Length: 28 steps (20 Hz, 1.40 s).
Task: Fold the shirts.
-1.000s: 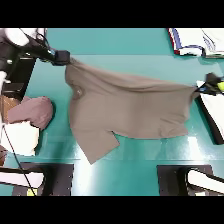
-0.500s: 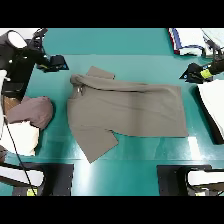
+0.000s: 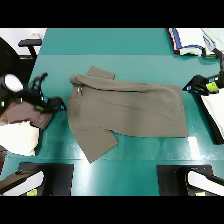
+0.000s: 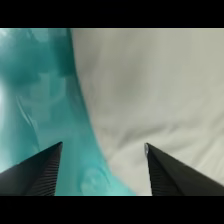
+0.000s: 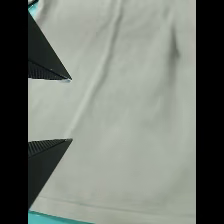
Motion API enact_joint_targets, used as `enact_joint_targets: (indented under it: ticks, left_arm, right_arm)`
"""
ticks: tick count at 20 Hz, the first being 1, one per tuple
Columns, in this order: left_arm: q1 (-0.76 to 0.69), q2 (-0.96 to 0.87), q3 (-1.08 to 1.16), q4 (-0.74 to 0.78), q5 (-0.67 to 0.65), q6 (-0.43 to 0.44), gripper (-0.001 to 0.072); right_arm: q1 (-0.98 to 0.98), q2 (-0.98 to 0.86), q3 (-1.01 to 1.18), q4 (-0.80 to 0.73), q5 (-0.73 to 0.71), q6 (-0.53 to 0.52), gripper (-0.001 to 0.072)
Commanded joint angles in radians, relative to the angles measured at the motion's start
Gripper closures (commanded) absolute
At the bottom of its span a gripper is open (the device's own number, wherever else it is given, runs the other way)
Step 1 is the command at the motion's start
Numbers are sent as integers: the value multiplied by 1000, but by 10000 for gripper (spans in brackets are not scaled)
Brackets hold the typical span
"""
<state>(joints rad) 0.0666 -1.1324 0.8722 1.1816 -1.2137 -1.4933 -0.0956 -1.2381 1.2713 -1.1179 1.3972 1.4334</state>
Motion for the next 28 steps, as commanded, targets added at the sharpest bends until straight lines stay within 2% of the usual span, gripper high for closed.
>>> enact_joint_targets:
  ticks: [1, 5, 10, 11, 12, 13, 16, 19, 21, 25, 27, 28]
  left_arm:
    - [2, 113, -245, -77, 68, 2, 102]
    - [-24, 115, -345, -198, 187, 53, 102]
    - [-140, 112, -360, -265, 310, 43, 104]
    - [-142, 113, -360, -267, 318, 24, 243]
    - [-142, 113, -360, -267, 328, 26, 535]
    - [-142, 113, -359, -269, 333, 27, 677]
    - [-142, 113, -323, -269, 296, 27, 683]
    - [-142, 114, -273, -269, 271, 35, 684]
    - [-142, 119, -253, -268, 280, 35, 684]
    - [-142, 119, -250, -269, 301, 35, 683]
    - [-142, 119, -250, -269, 297, 35, 683]
    - [-142, 119, -250, -269, 297, 35, 683]
  right_arm:
    - [-2, 106, -114, 1, -47, -3, 305]
    - [-2, 135, -120, 2, -36, -3, 305]
    - [-3, 135, -120, 0, -24, -3, 306]
    - [-12, 135, -120, 0, -8, -3, 306]
    - [-25, 134, -120, -1, 11, -4, 306]
    - [-48, 134, -120, -10, 34, -7, 306]
    - [-158, 141, -158, -46, 103, -14, 306]
    - [-318, 182, -347, -115, 103, -13, 299]
    - [-436, 192, -499, -107, 90, -13, 190]
    - [-537, 138, -701, -76, 22, -14, 210]
    - [-536, 98, -745, 48, -50, -46, 223]
    - [-536, 82, -756, 132, -85, -69, 270]
